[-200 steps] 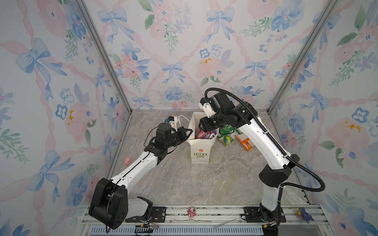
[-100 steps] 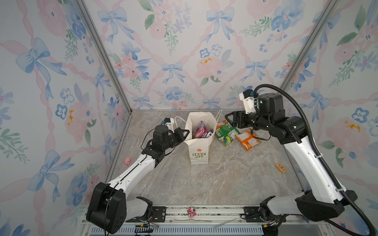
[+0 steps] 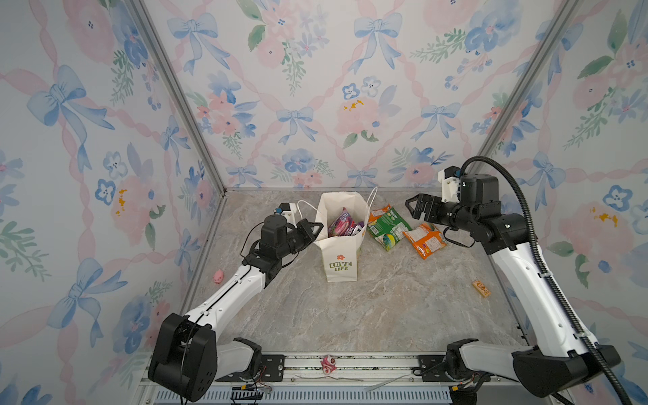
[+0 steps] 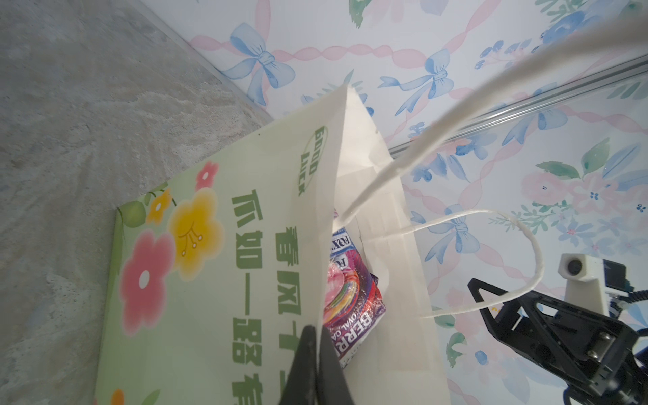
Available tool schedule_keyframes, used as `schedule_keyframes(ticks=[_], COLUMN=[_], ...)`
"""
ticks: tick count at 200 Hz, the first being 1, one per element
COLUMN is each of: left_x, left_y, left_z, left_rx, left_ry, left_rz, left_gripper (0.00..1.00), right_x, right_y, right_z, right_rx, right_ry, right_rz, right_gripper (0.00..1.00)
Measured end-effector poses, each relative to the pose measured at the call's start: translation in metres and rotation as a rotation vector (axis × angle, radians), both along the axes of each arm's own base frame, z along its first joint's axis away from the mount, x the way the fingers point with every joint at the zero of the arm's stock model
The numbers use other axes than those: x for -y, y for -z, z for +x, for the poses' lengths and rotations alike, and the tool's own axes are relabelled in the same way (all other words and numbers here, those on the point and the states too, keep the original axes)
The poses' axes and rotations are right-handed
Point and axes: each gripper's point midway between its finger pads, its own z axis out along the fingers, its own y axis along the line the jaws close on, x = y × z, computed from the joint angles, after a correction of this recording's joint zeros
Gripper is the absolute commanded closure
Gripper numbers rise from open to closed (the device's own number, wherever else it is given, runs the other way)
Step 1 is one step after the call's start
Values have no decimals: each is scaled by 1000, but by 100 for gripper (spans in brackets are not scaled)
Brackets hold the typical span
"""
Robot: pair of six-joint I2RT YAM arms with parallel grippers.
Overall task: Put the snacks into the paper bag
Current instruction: 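Raise the right gripper out of the bag and move it over the green packet, then lower the right gripper onto the green Fox's Spring Tea packet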
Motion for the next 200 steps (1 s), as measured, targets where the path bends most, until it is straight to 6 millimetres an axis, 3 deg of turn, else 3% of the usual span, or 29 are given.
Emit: schedule_keyframes(ticks=[25,56,112,200], left_x=[0,-1,-2,-2], left_y=[0,0,0,1], left_z=[0,-1,0,0], left_rx=[2,4,4,-1], left_ry=[0,-2,-6,-7], left_rz=[-1,-2,-2,-7], left_gripper=[100,100,100,100], right_x=[6,15,0,-34], right_y=[20,63,137,198], right_z=[14,30,48,78], right_rx=[-44,-139,-286,-423], right_ry=[45,98,71,118], right_rz=[-60,-214,-456,-473], right_gripper=[4,3,4,3])
